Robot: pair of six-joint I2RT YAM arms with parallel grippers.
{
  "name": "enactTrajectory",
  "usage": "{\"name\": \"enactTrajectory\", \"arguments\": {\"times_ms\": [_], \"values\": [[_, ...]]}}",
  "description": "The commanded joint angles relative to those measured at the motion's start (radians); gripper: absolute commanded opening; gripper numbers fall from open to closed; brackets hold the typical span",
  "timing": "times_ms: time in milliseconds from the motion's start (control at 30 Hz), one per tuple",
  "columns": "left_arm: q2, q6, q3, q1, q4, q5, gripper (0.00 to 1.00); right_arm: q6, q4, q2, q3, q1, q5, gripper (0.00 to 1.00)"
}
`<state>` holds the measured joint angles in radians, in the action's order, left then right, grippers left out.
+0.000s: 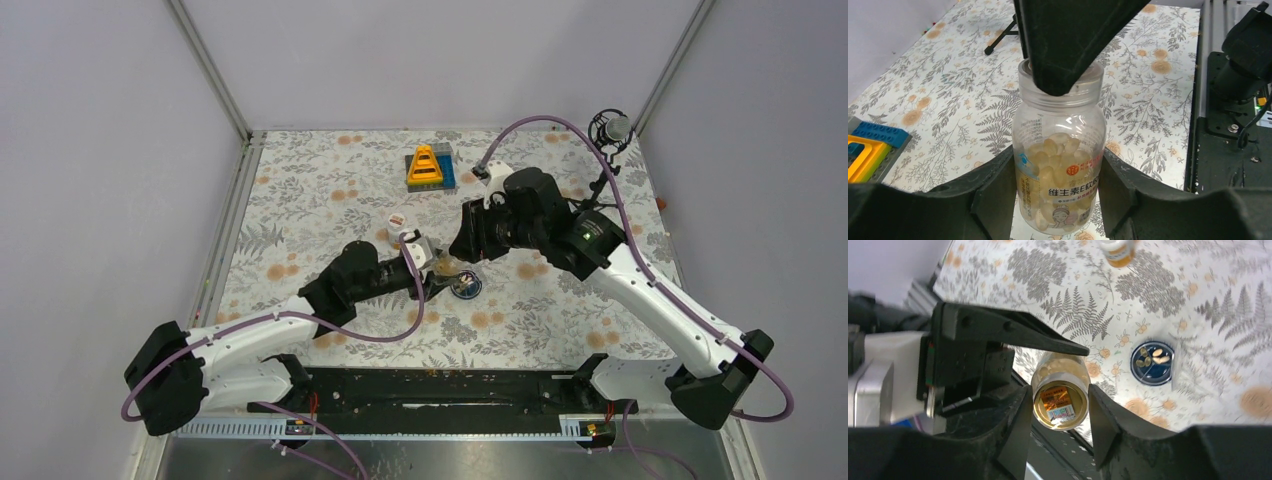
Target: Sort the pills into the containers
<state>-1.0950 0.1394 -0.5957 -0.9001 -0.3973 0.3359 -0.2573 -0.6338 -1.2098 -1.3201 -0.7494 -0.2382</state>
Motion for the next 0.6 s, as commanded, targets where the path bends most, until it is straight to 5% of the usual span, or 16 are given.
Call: {"name": "enactTrajectory", "arguments": {"times_ms": [0, 133, 333, 567], "values": [[0.025, 0.002, -0.025, -0.015, -0.162, 0.011, 0.00, -0.317, 0.034, -0.020, -0.016, -0.011, 0.338, 0.50], [0.032, -0.007, -0.009, -0.014, -0.166, 0.002, 0.00, -0.296, 0.119, 0.057, 0.022, -0.008, 0.261, 0.86], [0.032, -0.004, -0.008, -0.015, -0.168, 0.016, 0.00, -0.043, 0.138, 0.117, 0.008, 0.025, -0.038, 0.91], [0.043, 0.005, -0.015, -0.014, -0.154, 0.056, 0.00, 0.260, -0.008, 0.134, 0.014, 0.025, -0.172, 0.93]]}}
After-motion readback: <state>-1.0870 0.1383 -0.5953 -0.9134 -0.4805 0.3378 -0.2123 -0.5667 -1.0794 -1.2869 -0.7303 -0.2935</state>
